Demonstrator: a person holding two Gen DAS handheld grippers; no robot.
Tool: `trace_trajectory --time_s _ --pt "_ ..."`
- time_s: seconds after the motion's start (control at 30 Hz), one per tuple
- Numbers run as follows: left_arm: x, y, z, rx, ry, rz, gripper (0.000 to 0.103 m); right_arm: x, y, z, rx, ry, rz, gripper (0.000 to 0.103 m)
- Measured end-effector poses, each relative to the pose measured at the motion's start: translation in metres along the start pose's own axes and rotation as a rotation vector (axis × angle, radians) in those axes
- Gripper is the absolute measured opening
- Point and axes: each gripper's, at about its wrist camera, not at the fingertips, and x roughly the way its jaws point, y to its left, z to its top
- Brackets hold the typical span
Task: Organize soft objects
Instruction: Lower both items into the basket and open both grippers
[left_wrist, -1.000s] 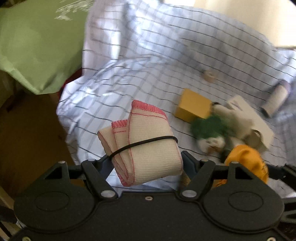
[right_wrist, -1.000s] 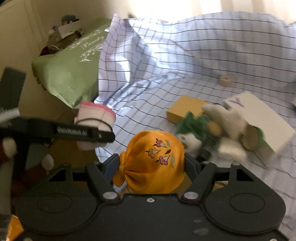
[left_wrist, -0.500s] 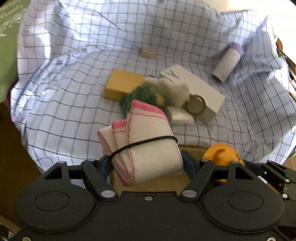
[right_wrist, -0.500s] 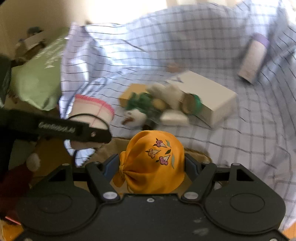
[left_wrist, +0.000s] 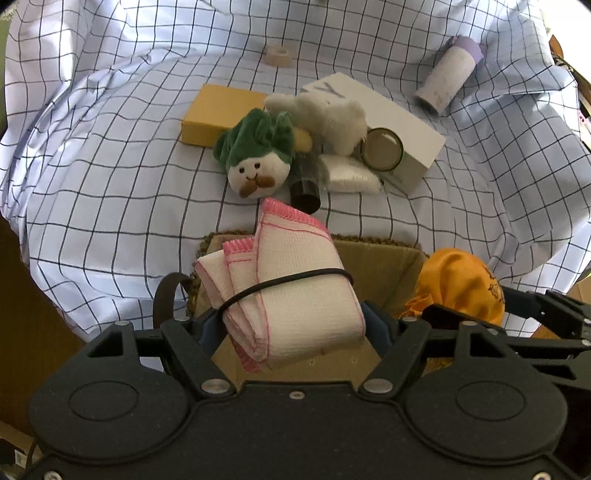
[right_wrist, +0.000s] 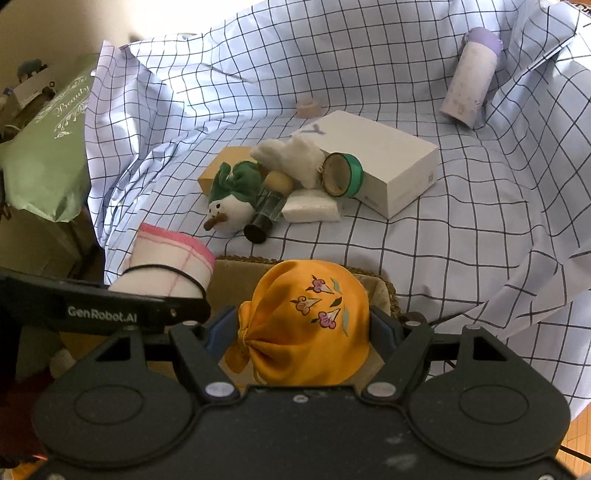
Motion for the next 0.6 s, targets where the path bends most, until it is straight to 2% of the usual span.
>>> trace_trajectory --time_s 0.1,0.2,0.6 --pt "0.0024 0.0009 -0.0010 0.001 0.008 -0.004 0.072 -0.0002 0.0009 0.0005 0.002 -0.005 0.002 0.075" --pt "0.0018 0.0015 -0.0020 0.003 0.002 -0.003 0.078 -0.0002 0.0009 0.0008 0.004 -0.009 0.000 0.075" --pt "0.0030 0.0027 -0.0044 0.000 0.009 0.007 0.078 0.0039 0.0001 0.0006 0.012 0.002 -0.007 0.075"
